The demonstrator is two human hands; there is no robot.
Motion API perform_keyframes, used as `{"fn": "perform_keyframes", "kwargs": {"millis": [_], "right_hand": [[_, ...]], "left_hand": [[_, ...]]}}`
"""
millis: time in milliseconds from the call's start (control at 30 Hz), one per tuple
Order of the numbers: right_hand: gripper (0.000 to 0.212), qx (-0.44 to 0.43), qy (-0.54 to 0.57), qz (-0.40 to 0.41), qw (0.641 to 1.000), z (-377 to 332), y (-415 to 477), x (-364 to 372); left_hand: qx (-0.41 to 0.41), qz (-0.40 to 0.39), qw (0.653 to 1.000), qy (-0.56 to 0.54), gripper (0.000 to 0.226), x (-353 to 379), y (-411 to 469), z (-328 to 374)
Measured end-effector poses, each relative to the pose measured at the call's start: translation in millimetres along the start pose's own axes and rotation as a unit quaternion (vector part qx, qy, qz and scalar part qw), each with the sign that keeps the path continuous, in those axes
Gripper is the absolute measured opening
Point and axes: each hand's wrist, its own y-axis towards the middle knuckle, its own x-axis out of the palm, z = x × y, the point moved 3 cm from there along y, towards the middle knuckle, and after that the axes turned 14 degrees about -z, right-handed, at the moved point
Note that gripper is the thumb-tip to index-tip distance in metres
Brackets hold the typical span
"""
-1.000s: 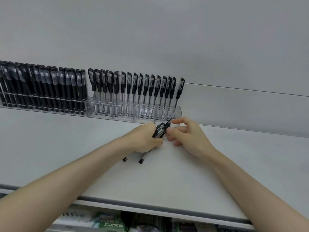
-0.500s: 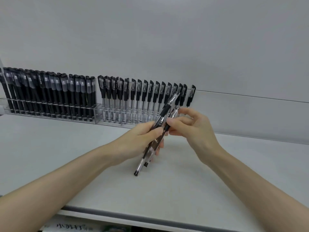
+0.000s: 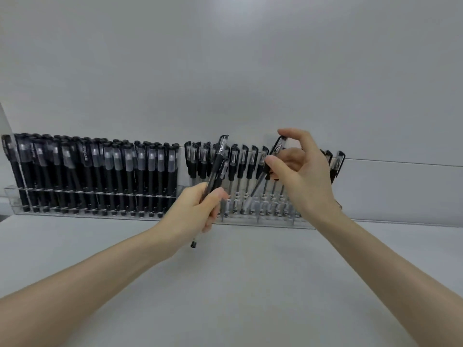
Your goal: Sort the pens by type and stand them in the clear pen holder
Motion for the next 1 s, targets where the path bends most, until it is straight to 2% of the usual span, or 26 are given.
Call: {"fn": "perform_keyframes", "kwargs": {"millis": [167, 367, 467, 633, 767, 1000], "right_hand": [[0.041, -0.007, -0.037, 0.053, 0.998, -4.6, 12.5, 14.2], [0.022, 0.029, -0.036, 0.079, 0.996, -0.9, 10.5, 22.9], [0.02, 0.058, 0.006, 0.046, 0.997, 1.7, 9.2, 26.4], [0.031, 0.121, 0.066, -0.026, 0.99, 6.9, 4.4, 35.4], [0.026, 0.112, 0.056, -0.069, 0.99, 5.3, 0.1, 38.1], [0.025, 0.129, 0.17, -0.093, 0.973, 7.2, -6.0, 41.8]], "left_hand": [[0.049, -0.006, 0.998, -0.028, 0.031, -3.9, -3.4, -10.5], [0.045, -0.008, 0.998, -0.036, 0.03, -2.9, -9.9, -18.6], [0.045, -0.011, 0.998, -0.034, 0.03, -2.3, -9.5, -20.1], [0.031, -0.011, 0.998, -0.059, 0.029, -3.6, -11.1, -21.6], [0.027, -0.008, 0.996, -0.082, 0.03, -3.0, -11.4, -20.5], [0.037, -0.038, 0.998, -0.038, 0.033, 1.1, -10.0, -21.0]]}}
